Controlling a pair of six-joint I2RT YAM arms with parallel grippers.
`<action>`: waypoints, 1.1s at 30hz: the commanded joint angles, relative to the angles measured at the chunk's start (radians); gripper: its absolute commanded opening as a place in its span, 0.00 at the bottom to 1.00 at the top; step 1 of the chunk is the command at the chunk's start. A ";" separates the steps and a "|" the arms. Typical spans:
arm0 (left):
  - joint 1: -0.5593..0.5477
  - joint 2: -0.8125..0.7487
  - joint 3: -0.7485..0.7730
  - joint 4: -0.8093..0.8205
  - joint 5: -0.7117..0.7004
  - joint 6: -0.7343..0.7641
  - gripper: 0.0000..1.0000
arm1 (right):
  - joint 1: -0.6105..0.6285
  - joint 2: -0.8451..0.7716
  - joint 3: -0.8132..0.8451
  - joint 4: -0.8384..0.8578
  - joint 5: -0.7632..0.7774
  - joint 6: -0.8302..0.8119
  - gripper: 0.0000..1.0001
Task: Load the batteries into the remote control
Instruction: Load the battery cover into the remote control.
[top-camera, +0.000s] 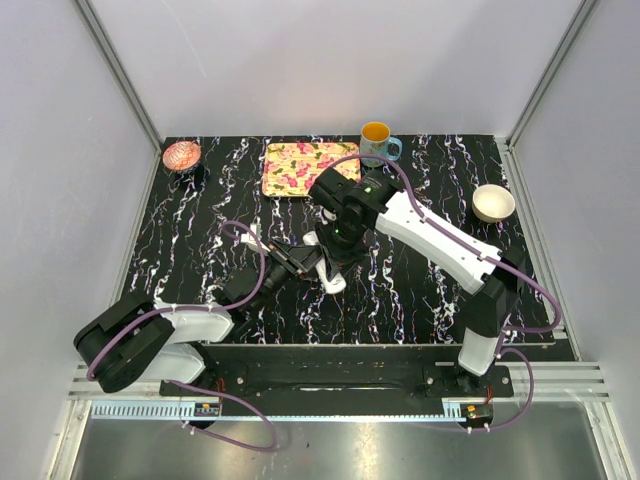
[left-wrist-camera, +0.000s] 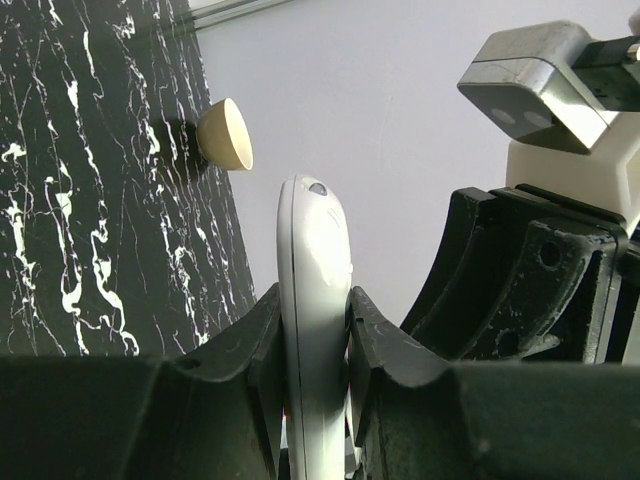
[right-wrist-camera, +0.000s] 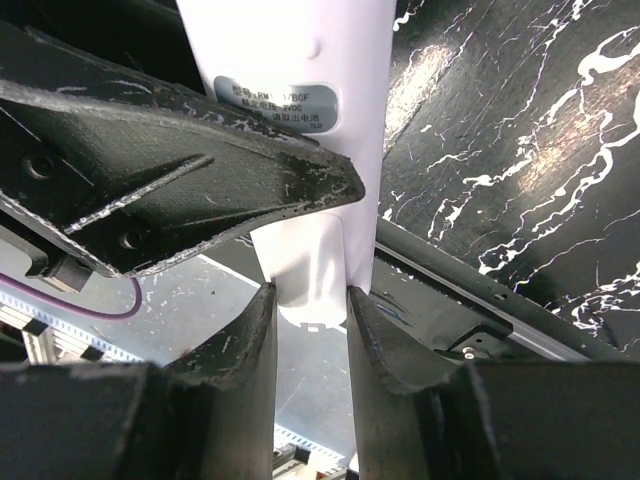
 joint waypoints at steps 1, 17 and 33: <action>-0.036 0.002 0.039 0.252 0.047 -0.054 0.00 | -0.040 -0.021 -0.009 0.168 -0.010 0.046 0.00; -0.036 -0.038 0.047 0.226 0.038 -0.043 0.00 | -0.043 -0.057 -0.085 0.177 0.050 0.047 0.22; -0.037 -0.026 0.054 0.185 0.032 -0.029 0.00 | -0.043 -0.058 -0.055 0.136 0.090 0.049 0.35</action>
